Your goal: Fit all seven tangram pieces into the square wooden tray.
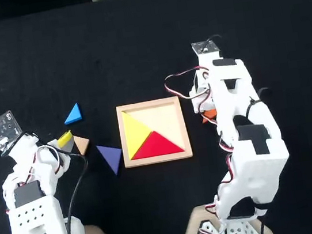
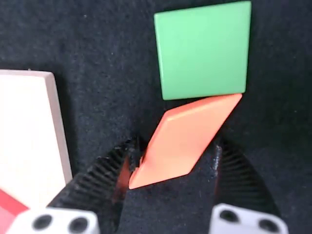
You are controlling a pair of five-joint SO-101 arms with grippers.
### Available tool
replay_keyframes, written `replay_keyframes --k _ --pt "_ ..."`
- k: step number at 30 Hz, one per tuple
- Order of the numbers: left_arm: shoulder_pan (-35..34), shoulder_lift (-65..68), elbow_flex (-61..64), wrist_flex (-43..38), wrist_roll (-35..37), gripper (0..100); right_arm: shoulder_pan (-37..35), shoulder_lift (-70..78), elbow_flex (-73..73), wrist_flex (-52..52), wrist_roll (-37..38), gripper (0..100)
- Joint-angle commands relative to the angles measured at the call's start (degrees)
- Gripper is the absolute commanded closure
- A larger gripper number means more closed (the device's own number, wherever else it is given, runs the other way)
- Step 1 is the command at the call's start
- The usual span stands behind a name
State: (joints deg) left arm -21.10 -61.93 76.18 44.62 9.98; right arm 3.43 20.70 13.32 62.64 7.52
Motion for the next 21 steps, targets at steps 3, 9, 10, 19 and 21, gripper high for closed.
replay_keyframes --k 3,9,10,19,21 --pt "0.3 -0.7 -0.4 -0.7 0.5 67 1.0 0.2 -1.5 0.4 0.5 84.5" --pt "0.3 -0.7 -0.4 -0.7 0.5 67 1.0 0.1 -1.5 0.4 0.5 84.9" --pt "0.3 -0.7 -0.4 -0.7 0.5 67 1.0 0.1 -1.5 0.4 0.5 86.3" --pt "0.4 -0.5 -0.4 -0.7 0.5 67 2.1 -0.6 -1.4 0.2 7.0 98.7" --pt "0.4 -0.5 -0.4 -0.7 0.5 67 1.5 -2.2 -1.3 1.9 9.2 98.7"
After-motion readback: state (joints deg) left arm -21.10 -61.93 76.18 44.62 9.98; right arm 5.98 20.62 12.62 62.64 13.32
